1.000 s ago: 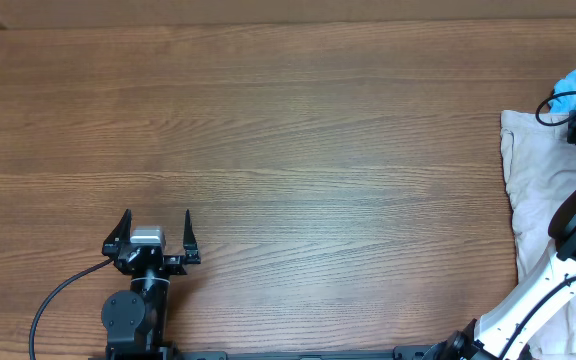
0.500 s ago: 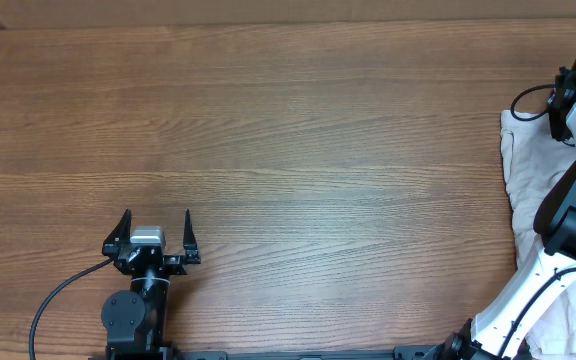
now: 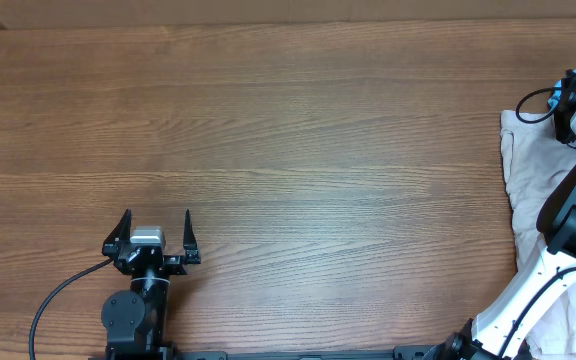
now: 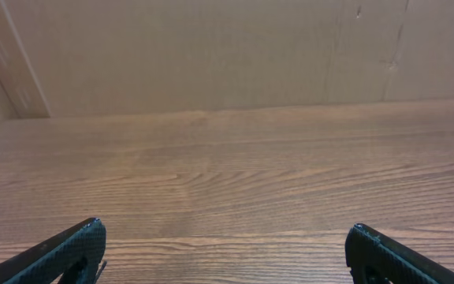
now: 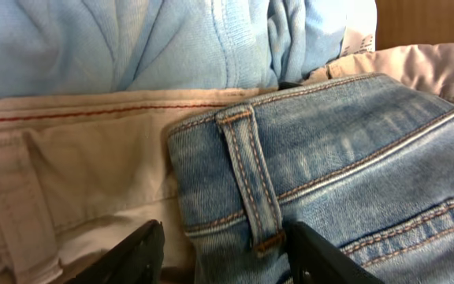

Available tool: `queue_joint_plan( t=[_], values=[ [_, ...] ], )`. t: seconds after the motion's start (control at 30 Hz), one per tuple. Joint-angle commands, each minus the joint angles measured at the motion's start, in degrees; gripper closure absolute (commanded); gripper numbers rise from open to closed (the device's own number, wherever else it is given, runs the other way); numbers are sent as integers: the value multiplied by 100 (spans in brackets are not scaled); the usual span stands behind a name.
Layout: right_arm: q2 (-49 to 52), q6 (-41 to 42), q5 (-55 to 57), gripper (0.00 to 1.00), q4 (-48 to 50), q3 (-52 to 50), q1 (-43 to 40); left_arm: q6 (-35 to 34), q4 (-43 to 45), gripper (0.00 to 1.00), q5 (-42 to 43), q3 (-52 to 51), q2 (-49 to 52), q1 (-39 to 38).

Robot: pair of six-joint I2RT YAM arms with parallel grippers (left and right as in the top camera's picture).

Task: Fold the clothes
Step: 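Grasp the blue jeans waistband belt loop with the right gripper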

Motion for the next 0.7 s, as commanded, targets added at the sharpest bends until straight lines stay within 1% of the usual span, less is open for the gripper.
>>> queue_joint_plan(
  t=[0.0, 0.03, 0.07, 0.1, 0.27, 0.33, 0.37, 0.53, 0.6, 0.67],
  values=[
    [94, 20, -55, 54, 103, -22, -46, 109, -4, 0, -33, -20, -59, -74],
    [105, 20, -63, 58, 107, -22, -52, 109, -4, 0, -33, -20, -59, -74],
    [107, 20, -81, 59, 107, -22, -59, 109, -4, 0, -33, -20, -59, -74],
    [109, 22, -79, 65, 107, -22, -70, 109, -4, 0, -33, -20, -59, -74],
    [109, 22, -76, 77, 103, -22, -155, 109, -4, 0, -33, -20, -59, -74],
    [109, 28, -79, 92, 173, -22, -157, 109, -4, 0, -33, -20, -59, -74],
    [109, 37, -76, 96, 208, -22, -155, 109, -4, 0, -33, -20, -59, -74],
    [-66, 317, -2, 96, 433, -11, 151, 109, -4, 0, -33, -20, -59, -74],
    [-247, 1056, 601, 96, 603, 0, 219, 109, -4, 0, -33, -20, -59, -74],
    [-557, 1366, 765, 96, 568, 85, 225, 109, -4, 0, -33, -20, -59, -74]
  ],
)
